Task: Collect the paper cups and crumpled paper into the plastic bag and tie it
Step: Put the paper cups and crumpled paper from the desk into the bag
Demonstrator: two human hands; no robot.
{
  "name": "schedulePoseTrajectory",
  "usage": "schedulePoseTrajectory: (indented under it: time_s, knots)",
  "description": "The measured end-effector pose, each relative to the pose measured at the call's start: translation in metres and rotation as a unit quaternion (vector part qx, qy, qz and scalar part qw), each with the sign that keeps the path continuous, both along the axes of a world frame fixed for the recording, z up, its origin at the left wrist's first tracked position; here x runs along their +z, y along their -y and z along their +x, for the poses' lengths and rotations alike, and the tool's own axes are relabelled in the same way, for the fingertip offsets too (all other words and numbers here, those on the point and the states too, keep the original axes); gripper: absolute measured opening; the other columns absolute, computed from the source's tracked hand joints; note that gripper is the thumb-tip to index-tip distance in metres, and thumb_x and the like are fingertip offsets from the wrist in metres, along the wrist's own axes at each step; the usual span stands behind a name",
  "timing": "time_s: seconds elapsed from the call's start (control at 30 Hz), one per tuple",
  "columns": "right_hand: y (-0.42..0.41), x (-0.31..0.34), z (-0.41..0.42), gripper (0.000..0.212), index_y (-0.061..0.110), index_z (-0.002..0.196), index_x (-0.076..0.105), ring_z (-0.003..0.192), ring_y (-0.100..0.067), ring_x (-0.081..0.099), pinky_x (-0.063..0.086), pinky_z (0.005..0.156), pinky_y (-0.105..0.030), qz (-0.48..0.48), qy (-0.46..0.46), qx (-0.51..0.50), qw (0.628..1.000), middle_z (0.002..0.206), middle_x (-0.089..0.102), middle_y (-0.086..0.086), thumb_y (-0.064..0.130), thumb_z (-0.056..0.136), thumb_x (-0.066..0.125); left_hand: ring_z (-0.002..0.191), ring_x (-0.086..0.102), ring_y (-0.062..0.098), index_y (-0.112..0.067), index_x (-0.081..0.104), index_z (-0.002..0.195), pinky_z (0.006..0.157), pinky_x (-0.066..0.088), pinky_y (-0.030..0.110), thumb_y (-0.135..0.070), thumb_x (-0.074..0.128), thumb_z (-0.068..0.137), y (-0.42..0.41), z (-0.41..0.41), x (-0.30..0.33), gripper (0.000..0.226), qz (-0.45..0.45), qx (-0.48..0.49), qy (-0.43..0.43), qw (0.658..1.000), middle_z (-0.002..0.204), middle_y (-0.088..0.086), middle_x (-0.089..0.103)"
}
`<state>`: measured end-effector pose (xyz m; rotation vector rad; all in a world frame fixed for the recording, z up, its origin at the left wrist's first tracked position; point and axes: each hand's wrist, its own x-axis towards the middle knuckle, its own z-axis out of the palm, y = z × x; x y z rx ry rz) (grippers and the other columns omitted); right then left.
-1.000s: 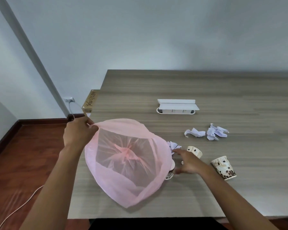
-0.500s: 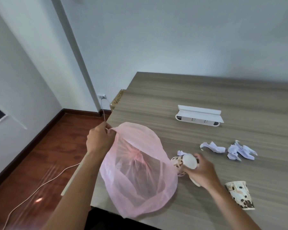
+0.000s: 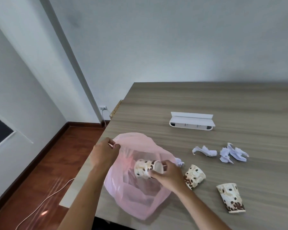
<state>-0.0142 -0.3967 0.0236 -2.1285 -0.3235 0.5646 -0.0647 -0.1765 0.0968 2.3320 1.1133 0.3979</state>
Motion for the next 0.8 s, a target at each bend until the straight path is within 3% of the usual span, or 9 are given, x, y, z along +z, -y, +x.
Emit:
schedulePoseTrajectory:
  time_s: [0.1,0.17,0.23,0.3,0.43,0.5,0.57,0.7,0.8]
  knots:
    - [-0.017,-0.015,-0.001,0.093,0.014,0.149,0.033,0.117,-0.013,0.06,0.046,0.091,-0.016,0.029,-0.048,0.051,0.997,0.138,0.057,0.0,0.049,0.075,0.078,0.078,0.055,0.019,-0.021,0.065,0.087,0.062,0.036,0.029,-0.026,0.063,0.084,0.011,0.006,-0.002,0.006,0.0,-0.017,0.013,1.0,0.078,-0.008,0.063]
    - [-0.015,-0.023,0.001,0.088,0.015,0.15,0.033,0.122,-0.013,0.057,0.043,0.097,-0.015,0.01,-0.045,0.061,0.997,0.142,0.052,-0.001,0.041,0.078,0.078,0.076,0.053,0.018,-0.02,0.065,0.088,0.061,0.034,0.029,-0.025,0.063,0.085,0.014,0.009,-0.005,0.006,0.003,-0.02,0.02,1.0,0.075,-0.009,0.061]
    - [-0.006,-0.025,0.001,0.06,0.016,0.135,0.054,0.098,-0.001,0.064,0.043,0.081,-0.003,0.014,-0.001,0.051,0.999,0.124,0.065,0.004,0.031,0.081,0.076,0.077,0.053,0.02,-0.018,0.064,0.088,0.063,0.035,0.029,-0.024,0.063,0.084,0.012,0.012,-0.009,0.007,0.004,-0.023,0.032,0.999,0.074,-0.007,0.061]
    - [0.007,-0.025,0.003,0.034,0.017,0.115,0.067,0.073,0.007,0.062,0.044,0.068,-0.004,0.052,0.051,0.014,0.997,0.099,0.07,0.011,0.021,0.082,0.073,0.078,0.056,0.023,-0.017,0.063,0.086,0.064,0.036,0.03,-0.022,0.064,0.084,0.009,0.016,-0.015,0.006,0.0,-0.025,0.048,0.999,0.073,-0.005,0.061]
    - [0.032,-0.04,0.012,0.013,0.023,0.088,0.068,0.071,-0.004,0.061,0.043,0.065,-0.013,0.067,0.176,-0.161,0.969,0.08,0.067,0.011,0.013,0.078,0.068,0.076,0.059,0.026,-0.016,0.061,0.082,0.064,0.037,0.03,-0.02,0.065,0.082,0.004,0.019,-0.029,0.005,-0.008,-0.04,0.07,0.997,0.07,-0.004,0.06]
    - [0.046,-0.055,0.02,0.019,0.023,0.09,0.065,0.085,-0.012,0.057,0.045,0.072,-0.024,-0.014,0.234,-0.212,0.949,0.088,0.064,0.009,0.009,0.077,0.065,0.074,0.058,0.025,-0.016,0.061,0.082,0.064,0.038,0.03,-0.02,0.065,0.082,0.004,0.02,-0.036,0.006,-0.016,-0.047,0.076,0.996,0.069,-0.004,0.06]
    - [0.063,-0.067,0.03,0.043,0.022,0.109,0.064,0.103,-0.026,0.053,0.046,0.083,-0.035,-0.132,0.236,-0.195,0.943,0.109,0.063,0.001,0.001,0.071,0.063,0.074,0.058,0.024,-0.017,0.061,0.082,0.064,0.039,0.03,-0.02,0.065,0.082,0.005,0.022,-0.04,0.006,-0.026,-0.053,0.082,0.995,0.068,-0.006,0.059]
    - [0.089,-0.087,0.045,0.077,0.031,0.147,0.032,0.143,-0.03,0.022,0.026,0.111,-0.045,-0.352,0.167,-0.018,0.921,0.157,0.027,0.008,0.008,0.079,0.06,0.073,0.057,0.024,-0.016,0.062,0.083,0.062,0.037,0.03,-0.019,0.067,0.082,0.005,0.024,-0.045,0.005,-0.042,-0.062,0.09,0.993,0.067,-0.007,0.058]
    - [0.095,-0.096,0.053,0.076,0.03,0.153,0.02,0.15,-0.031,0.003,0.01,0.117,-0.051,-0.418,0.157,0.072,0.892,0.163,0.008,0.009,0.016,0.088,0.057,0.072,0.057,0.024,-0.016,0.063,0.083,0.061,0.035,0.029,-0.019,0.067,0.082,0.005,0.024,-0.048,0.005,-0.049,-0.073,0.091,0.992,0.067,-0.006,0.059]
